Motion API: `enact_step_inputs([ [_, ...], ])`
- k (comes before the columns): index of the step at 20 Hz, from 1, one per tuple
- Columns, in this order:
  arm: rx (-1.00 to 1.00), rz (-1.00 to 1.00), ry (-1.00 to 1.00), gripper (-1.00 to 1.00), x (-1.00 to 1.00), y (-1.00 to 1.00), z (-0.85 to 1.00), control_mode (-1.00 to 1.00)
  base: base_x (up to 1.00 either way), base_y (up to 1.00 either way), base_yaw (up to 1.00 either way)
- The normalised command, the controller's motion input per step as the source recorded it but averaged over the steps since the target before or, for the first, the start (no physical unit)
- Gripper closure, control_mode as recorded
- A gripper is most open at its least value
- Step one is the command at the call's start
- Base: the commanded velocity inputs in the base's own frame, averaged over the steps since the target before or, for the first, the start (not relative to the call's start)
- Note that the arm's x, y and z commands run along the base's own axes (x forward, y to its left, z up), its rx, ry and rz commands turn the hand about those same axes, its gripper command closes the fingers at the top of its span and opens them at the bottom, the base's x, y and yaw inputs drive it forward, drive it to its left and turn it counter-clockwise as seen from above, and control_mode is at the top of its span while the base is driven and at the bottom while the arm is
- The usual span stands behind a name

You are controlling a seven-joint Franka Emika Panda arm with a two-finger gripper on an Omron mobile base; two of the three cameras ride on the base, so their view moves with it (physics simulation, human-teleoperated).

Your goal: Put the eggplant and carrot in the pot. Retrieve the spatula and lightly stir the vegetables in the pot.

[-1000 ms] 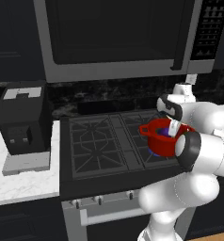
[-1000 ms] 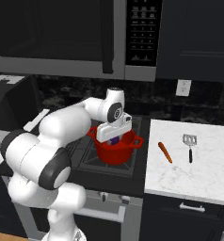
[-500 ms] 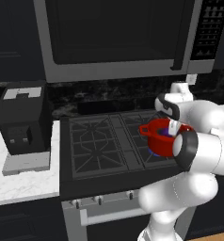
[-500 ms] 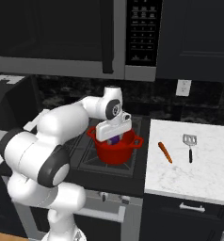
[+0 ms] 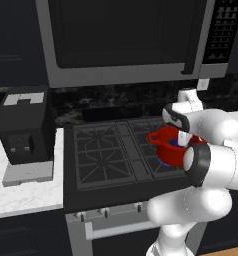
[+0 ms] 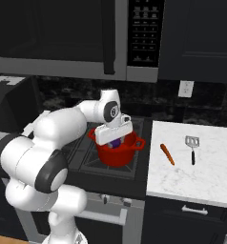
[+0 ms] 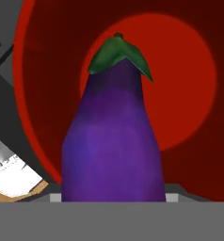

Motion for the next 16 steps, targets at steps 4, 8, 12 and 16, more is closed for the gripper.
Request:
enact_step_inputs([
  [4,-0.04,-0.01,0.13,1.0,0.21,0.0,-0.01,-1.0,0.0,0.0,0.0],
  [8,-0.02,0.0,0.13,1.0,0.07,0.0,-0.05,-1.0,0.0,0.0,0.0],
  [12,-0.01,0.0,0.11,1.0,0.0,0.0,0.0,-1.0,0.0,0.0,0.0],
  [16,-0.04,0.0,0.08,-1.0,0.0,0.0,0.0,-1.0,0.0,0.0,0.0],
])
